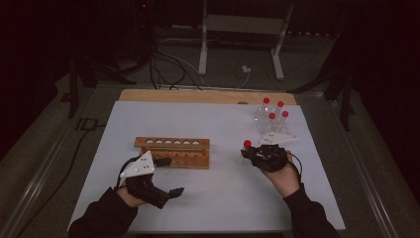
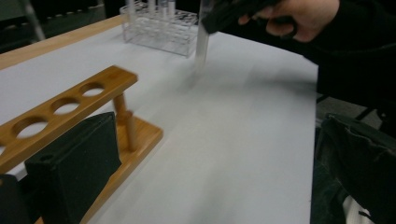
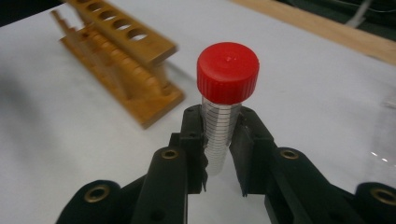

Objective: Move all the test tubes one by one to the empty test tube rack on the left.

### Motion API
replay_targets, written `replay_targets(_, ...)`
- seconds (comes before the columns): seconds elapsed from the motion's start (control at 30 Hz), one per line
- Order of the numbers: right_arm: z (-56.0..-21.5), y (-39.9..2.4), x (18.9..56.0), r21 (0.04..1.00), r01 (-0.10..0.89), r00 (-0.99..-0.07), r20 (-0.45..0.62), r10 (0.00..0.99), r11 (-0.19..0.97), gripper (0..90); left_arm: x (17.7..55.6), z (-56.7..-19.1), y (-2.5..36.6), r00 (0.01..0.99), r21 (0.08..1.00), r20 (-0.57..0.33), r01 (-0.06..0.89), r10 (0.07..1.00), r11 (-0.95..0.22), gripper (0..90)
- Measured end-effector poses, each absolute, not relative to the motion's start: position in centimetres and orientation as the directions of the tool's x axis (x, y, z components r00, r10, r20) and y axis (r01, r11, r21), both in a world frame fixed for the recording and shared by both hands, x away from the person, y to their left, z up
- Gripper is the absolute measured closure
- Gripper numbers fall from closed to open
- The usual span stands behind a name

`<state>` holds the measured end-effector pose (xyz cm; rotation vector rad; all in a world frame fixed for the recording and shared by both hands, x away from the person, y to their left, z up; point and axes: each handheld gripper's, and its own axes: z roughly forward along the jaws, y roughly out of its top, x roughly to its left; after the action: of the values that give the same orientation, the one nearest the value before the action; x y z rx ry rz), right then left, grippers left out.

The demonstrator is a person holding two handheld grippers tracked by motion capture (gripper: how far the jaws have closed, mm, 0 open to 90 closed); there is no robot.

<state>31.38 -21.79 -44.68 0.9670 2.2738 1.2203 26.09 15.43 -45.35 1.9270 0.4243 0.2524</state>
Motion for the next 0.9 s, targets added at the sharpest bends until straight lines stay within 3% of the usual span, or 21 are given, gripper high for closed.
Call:
replay_targets(0.47,-46.2,-17.5,28.9,0.805,0.35,-0.797,-0.014,0.604,0.48,75.5,27.3,-44.1,11.8,0.94,0.92,-0.008,0.141,0.341,-0.365,1.5)
replay_targets(0.83,-46.7,-16.1,28.2,0.795,0.335,-0.828,-0.008,0.56,0.505,75.5,28.1,-43.3,8.9,0.948,0.921,0.019,0.107,0.317,-0.375,9.2)
replay_targets(0.9,-46.6,-16.1,28.1,0.797,0.331,-0.831,-0.007,0.556,0.505,75.5,28.2,-43.4,8.4,0.946,0.923,0.028,0.1,0.324,-0.373,16.0)
